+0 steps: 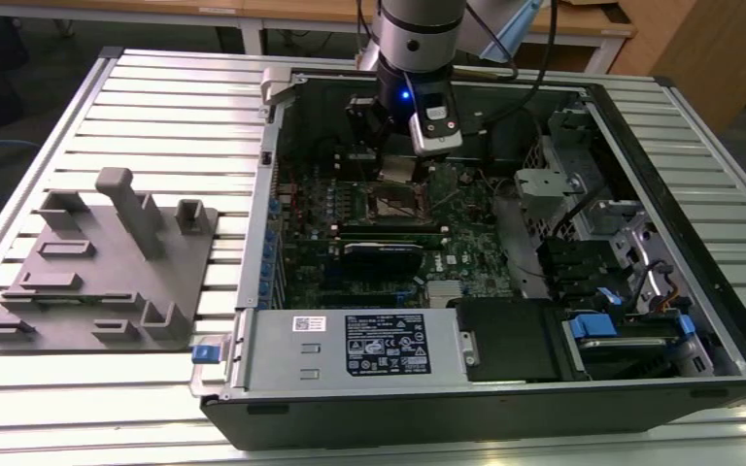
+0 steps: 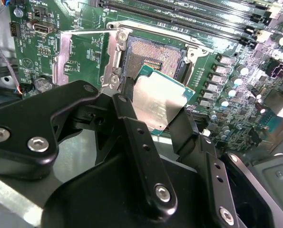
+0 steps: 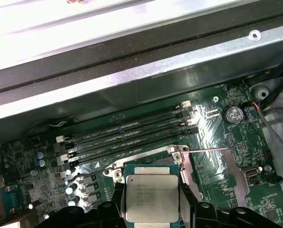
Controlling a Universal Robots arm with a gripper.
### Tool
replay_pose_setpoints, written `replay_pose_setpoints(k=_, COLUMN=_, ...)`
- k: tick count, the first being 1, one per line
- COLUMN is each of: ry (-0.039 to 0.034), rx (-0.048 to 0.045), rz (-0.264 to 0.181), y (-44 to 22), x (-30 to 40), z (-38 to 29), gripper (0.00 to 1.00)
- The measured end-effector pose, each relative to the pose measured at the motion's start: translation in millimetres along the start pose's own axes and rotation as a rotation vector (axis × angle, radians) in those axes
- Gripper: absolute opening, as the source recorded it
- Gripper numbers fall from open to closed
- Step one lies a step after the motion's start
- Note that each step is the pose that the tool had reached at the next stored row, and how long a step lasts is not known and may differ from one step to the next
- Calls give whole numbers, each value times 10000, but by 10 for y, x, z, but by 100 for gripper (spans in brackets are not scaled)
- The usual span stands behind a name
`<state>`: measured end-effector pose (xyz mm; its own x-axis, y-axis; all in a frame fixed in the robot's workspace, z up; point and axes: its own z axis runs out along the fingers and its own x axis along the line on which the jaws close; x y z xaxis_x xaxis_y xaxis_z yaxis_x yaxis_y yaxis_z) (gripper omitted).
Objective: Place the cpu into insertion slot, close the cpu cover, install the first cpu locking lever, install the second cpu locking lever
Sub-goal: 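Place the cpu into insertion slot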
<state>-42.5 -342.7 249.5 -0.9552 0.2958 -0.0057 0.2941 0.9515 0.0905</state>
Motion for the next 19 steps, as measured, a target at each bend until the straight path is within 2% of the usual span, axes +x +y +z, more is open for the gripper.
replay_pose_setpoints(k=5, ry=-54, rx=3, rz=601, y=0, x=0, z=1, gripper=54)
replay_pose_setpoints(k=11, ry=-141, rx=9, rz=1558, y=0, x=0, z=3, gripper=54)
replay_pose_setpoints(k=17, ry=-152, rx=9, rz=1672, y=0, x=0, z=3, gripper=54)
replay_pose_setpoints(k=19, ry=-168, rx=11, rz=1846, y=0, x=0, z=5, gripper=54)
